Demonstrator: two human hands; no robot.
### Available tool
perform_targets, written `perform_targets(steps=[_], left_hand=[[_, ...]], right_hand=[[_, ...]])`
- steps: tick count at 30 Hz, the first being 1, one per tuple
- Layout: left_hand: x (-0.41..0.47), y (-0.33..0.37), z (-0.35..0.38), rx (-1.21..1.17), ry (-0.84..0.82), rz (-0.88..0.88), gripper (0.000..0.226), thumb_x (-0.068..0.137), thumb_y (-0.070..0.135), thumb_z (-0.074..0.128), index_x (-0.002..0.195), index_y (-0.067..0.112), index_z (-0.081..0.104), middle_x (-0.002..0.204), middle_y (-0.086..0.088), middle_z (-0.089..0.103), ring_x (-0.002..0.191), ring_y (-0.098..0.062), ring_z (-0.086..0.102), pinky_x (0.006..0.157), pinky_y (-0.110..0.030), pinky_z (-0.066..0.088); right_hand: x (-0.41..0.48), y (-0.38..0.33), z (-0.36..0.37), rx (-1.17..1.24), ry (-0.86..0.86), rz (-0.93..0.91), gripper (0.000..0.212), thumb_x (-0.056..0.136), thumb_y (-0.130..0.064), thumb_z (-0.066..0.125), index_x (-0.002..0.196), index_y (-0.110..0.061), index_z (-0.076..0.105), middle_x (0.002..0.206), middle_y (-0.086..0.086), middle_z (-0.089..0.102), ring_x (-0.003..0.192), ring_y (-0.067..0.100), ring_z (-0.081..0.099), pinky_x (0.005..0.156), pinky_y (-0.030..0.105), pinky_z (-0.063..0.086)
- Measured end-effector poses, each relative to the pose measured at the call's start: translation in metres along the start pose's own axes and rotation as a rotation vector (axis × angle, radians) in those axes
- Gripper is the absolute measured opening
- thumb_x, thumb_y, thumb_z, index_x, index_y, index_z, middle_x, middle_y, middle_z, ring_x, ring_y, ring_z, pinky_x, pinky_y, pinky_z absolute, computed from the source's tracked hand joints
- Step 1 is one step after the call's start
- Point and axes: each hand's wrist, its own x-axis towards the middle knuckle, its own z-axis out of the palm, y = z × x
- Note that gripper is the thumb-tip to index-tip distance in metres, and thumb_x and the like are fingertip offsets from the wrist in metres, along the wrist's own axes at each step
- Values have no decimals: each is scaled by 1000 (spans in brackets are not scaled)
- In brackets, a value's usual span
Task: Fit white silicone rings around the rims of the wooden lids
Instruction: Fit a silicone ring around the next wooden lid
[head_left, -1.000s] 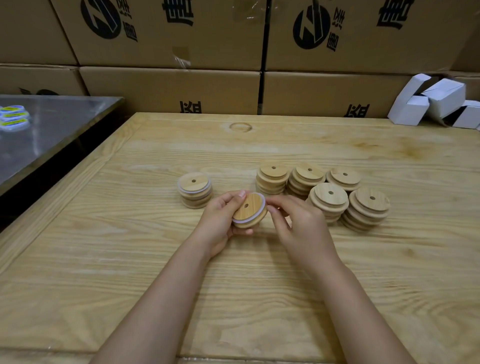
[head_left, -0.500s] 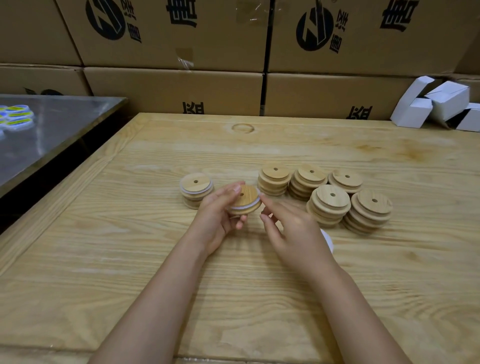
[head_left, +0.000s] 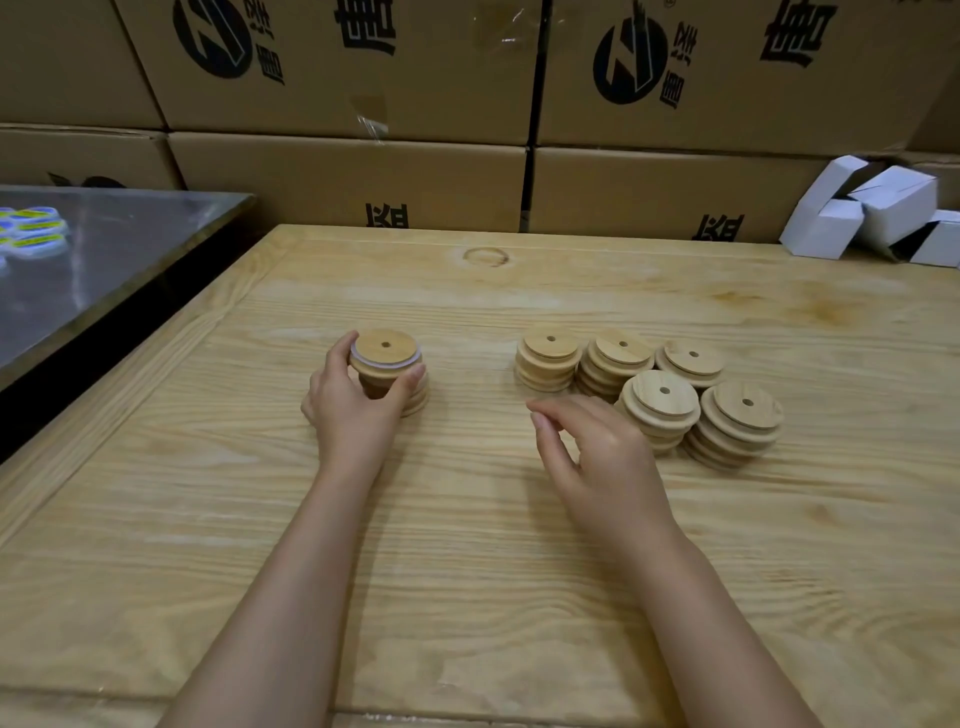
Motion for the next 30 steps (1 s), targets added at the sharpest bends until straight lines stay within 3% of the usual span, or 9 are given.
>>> perform_targets(steps=[4, 8, 12, 14, 18, 22, 24, 27, 30], left_hand=[[4, -4, 4, 74, -40, -26, 77, 72, 48, 75, 136, 21, 42, 132, -4, 53, 123, -26, 46, 108, -46, 30], [4, -5, 3, 5, -100, -67, 80, 74, 43, 75, 139, 19, 37, 133, -4, 53, 122, -24, 49, 104, -43, 38], [0, 1, 1, 68, -37, -11, 94, 73, 44, 75, 145, 10, 25, 147, -9, 36, 137, -25, 30, 113, -42, 24], [-6, 8, -2, 115, 75, 118, 89, 78, 44, 71, 144, 6, 25, 149, -12, 30, 139, -26, 23, 115, -41, 16], [-23, 23, -2, 145, 281, 584, 46, 87, 21, 57, 127, 0, 48, 133, -18, 48, 127, -29, 40, 109, -39, 22], [-37, 30, 10, 89, 109, 849, 21, 86, 5, 52, 102, -1, 63, 108, -14, 64, 106, -22, 54, 97, -32, 40], [-44, 29, 15, 49, -21, 835, 20, 86, 4, 49, 93, 1, 67, 90, -7, 69, 85, -18, 62, 81, -29, 48], [-49, 27, 18, 24, -164, 677, 19, 84, 6, 51, 93, 9, 68, 76, 4, 68, 64, -13, 63, 60, -31, 52], [-48, 25, 19, -60, -236, 485, 19, 84, 13, 49, 91, 20, 66, 69, 14, 64, 59, -5, 62, 58, -30, 53]], right_hand=[[0, 1, 0, -9, 2, 12, 16, 86, -8, 59, 95, -3, 71, 87, 4, 71, 82, 23, 66, 74, 38, 52], [-1, 2, 1, -21, 0, 5, 16, 86, -9, 58, 93, -4, 71, 85, 3, 70, 80, 21, 65, 74, 34, 49], [0, 7, 0, -143, 112, 39, 17, 84, -8, 59, 95, -2, 70, 89, 7, 70, 85, 26, 64, 78, 39, 50], [1, 15, -3, -265, 177, 112, 23, 82, -7, 62, 103, -2, 68, 98, 10, 68, 95, 30, 62, 85, 42, 46], [1, 32, -6, -455, 111, 303, 45, 80, -12, 67, 122, 0, 57, 124, 20, 55, 118, 39, 46, 101, 48, 34], [0, 41, -8, -495, 27, 373, 49, 82, -14, 65, 127, -1, 53, 137, 20, 45, 126, 38, 38, 106, 45, 27], [0, 44, -8, -515, 2, 382, 45, 81, -11, 65, 124, -1, 55, 133, 19, 50, 124, 37, 41, 105, 44, 28], [0, 47, -9, -524, 63, 350, 35, 73, 4, 65, 109, 2, 64, 116, 19, 63, 108, 39, 54, 95, 47, 39], [0, 45, -11, -507, 165, 266, 29, 63, 14, 66, 90, 2, 68, 91, 18, 69, 84, 39, 62, 79, 47, 48]])
